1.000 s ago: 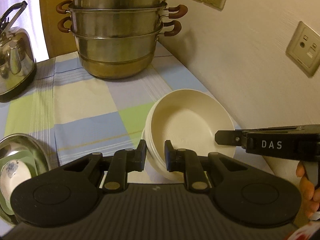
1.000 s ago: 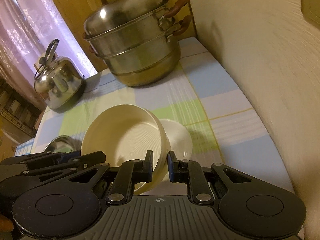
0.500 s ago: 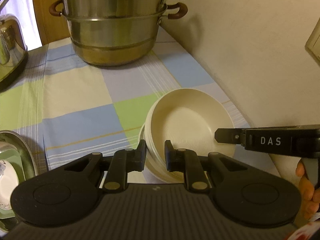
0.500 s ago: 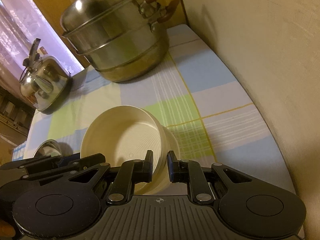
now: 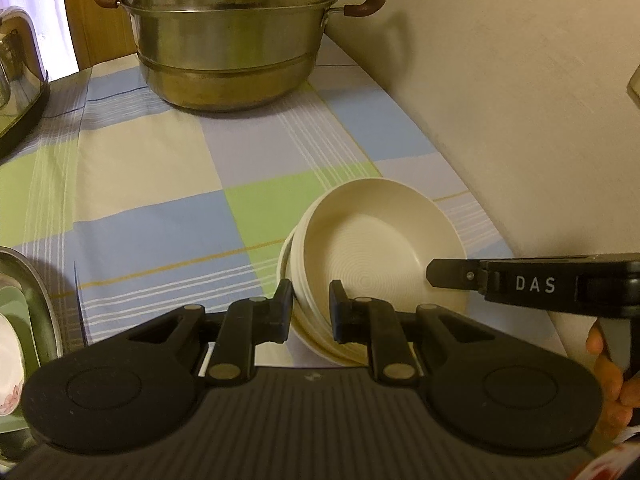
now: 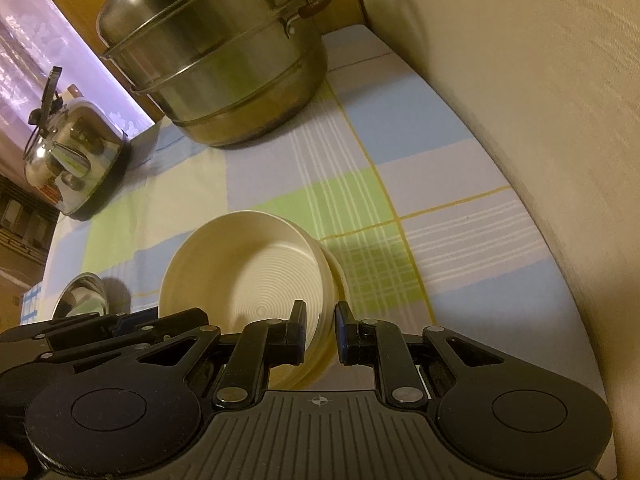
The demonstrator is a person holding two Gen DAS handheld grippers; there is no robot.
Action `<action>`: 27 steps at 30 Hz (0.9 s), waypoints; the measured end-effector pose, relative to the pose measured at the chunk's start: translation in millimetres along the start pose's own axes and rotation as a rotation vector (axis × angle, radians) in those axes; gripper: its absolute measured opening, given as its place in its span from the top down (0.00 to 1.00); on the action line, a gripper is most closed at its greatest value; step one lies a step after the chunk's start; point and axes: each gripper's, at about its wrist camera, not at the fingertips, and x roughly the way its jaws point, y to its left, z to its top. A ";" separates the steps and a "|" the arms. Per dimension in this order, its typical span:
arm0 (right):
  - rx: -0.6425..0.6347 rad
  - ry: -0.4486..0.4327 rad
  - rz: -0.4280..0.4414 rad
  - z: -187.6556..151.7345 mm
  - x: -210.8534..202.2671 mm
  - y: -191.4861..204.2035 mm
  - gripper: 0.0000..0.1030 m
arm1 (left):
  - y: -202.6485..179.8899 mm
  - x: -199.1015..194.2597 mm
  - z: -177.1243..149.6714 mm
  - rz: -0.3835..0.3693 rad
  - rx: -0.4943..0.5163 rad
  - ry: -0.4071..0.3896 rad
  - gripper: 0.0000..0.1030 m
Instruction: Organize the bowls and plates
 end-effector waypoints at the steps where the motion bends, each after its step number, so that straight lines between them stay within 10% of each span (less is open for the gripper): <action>1: 0.003 0.001 -0.001 0.1 0.1 -0.4 0.85 | -0.2 0.8 0.6 0.000 0.001 0.002 0.84; 27: 0.034 -0.030 0.010 -2.3 -2.5 -7.2 0.85 | 1.8 0.2 0.8 -0.004 -0.002 -0.001 0.83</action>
